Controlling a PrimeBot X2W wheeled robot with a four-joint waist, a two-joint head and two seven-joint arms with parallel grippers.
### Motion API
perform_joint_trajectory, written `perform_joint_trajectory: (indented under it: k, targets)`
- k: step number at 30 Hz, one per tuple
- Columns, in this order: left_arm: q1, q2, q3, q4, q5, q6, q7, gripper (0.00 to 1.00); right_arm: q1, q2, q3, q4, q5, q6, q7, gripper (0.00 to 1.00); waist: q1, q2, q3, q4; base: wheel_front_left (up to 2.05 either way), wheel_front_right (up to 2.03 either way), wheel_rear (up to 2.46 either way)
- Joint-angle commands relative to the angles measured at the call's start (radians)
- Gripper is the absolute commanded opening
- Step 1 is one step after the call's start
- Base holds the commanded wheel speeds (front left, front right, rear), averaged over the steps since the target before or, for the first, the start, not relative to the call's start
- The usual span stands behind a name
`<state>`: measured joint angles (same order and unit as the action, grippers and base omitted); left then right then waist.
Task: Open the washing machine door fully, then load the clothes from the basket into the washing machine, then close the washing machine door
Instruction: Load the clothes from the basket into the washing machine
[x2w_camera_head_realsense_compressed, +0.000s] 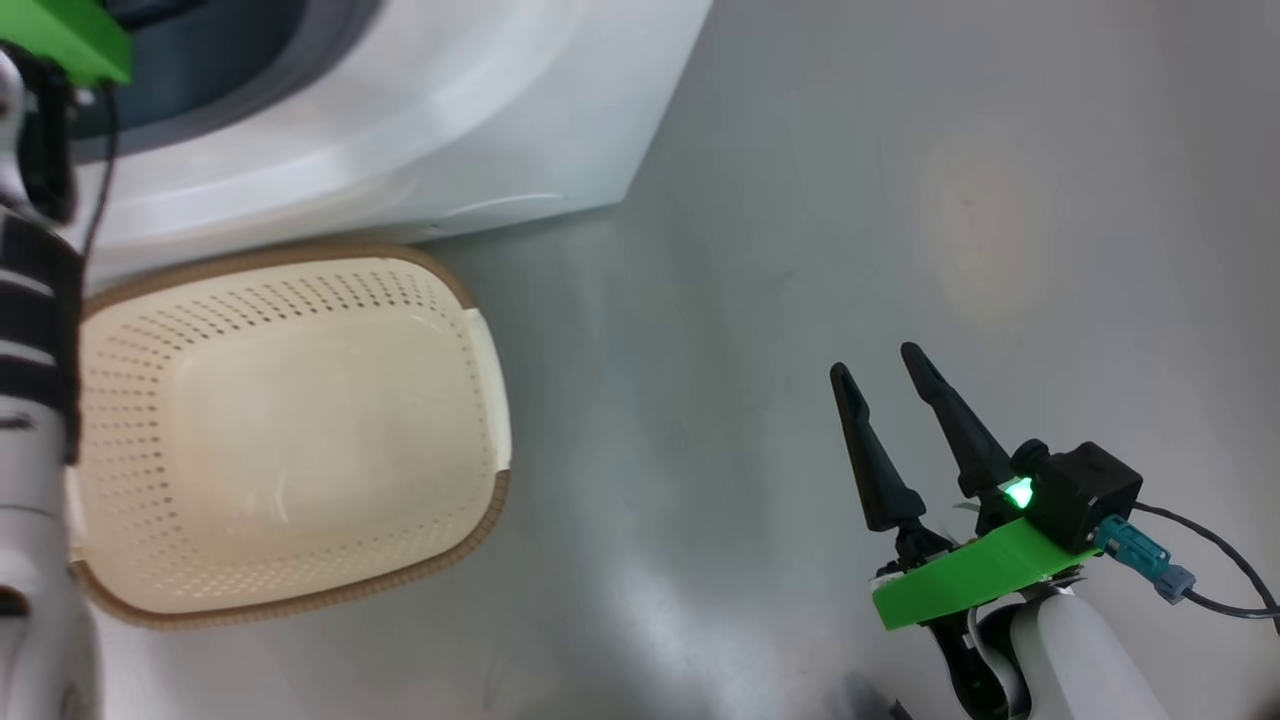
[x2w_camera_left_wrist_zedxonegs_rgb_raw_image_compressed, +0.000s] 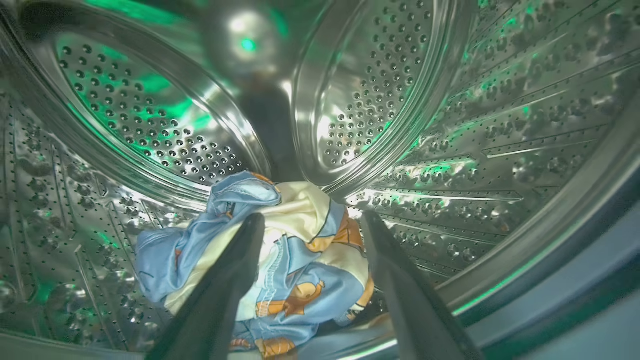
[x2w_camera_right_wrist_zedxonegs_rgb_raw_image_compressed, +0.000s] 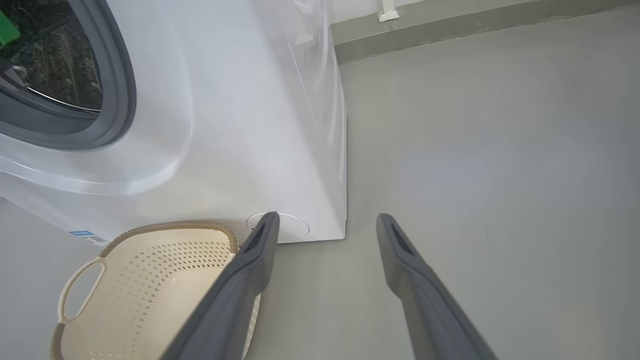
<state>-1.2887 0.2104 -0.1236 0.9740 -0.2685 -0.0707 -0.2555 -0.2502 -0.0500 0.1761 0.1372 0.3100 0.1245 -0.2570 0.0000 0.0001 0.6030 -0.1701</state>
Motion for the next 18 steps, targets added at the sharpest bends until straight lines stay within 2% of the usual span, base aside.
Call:
perform_joint_trajectory:
  k: [1,8,18]
  targets:
    - [0.021,0.035,0.013,-0.035,-0.002,0.007,-0.006,1.0,0.003,0.0,0.017,-0.014,-0.007,0.006,-0.005,1.0,0.0,-0.0001,-0.034,0.031,0.0,0.0,0.0]
    - [0.131,0.0,0.028,-0.107,-0.01,0.018,-0.006,1.0,0.004,0.0,-0.006,0.008,-0.01,0.006,-0.005,1.0,0.0,-0.0001,-0.107,0.068,0.0,0.0,0.0]
    - [0.334,-0.009,0.068,-0.238,-0.005,0.033,-0.006,1.0,0.03,0.0,-0.015,0.03,-0.012,0.006,-0.005,1.0,0.0,-0.0001,-0.242,0.082,0.0,0.0,0.0]
